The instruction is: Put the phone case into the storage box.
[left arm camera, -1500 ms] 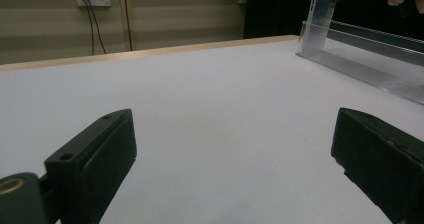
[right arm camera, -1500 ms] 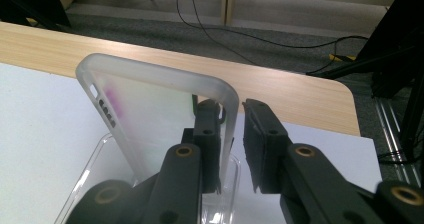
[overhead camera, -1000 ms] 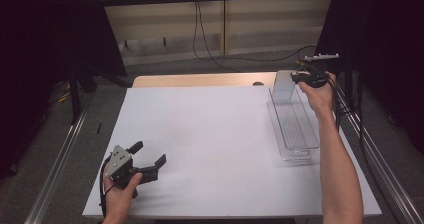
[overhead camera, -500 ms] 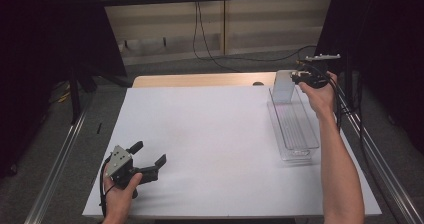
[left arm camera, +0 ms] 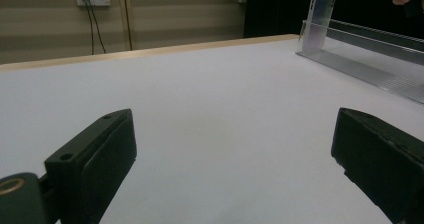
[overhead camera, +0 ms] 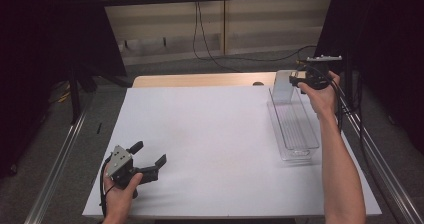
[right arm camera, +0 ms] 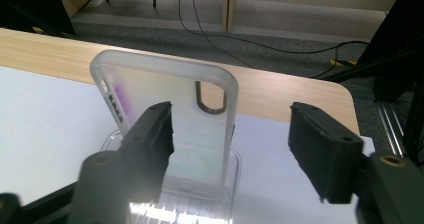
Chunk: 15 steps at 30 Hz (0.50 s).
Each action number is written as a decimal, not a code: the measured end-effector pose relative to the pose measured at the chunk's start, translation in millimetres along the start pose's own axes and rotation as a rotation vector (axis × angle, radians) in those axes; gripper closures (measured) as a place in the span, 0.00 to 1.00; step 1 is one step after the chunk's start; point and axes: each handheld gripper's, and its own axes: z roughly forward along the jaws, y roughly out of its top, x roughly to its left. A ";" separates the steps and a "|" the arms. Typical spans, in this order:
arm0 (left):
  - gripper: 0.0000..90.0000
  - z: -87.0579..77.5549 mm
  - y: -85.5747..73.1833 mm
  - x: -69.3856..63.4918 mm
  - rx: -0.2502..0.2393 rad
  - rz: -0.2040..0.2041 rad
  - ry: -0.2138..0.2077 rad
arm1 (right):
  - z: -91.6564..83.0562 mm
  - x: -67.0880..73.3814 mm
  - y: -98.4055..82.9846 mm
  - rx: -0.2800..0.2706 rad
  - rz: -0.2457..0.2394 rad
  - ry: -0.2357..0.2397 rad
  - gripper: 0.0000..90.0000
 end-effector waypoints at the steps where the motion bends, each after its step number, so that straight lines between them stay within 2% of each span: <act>1: 0.05 -0.2 0.1 0.1 0.000 0.001 0.000 | -0.4 0.0 0.1 -0.005 0.002 0.001 0.31; 3: 0.05 -0.9 0.1 0.7 0.001 0.004 0.005 | -0.4 0.4 0.1 -0.009 -0.002 0.000 0.26; 8: 0.05 -1.6 0.1 1.1 0.003 0.003 0.005 | -0.6 0.8 -0.7 -0.027 0.003 0.020 0.05; 11: 0.05 -1.5 0.6 1.4 -0.002 0.001 0.007 | -1.8 1.5 -2.1 -0.042 0.014 0.052 0.05; 15: 0.05 0.1 1.3 1.1 -0.005 -0.003 0.006 | -4.5 2.9 -2.7 -0.070 0.035 0.071 0.04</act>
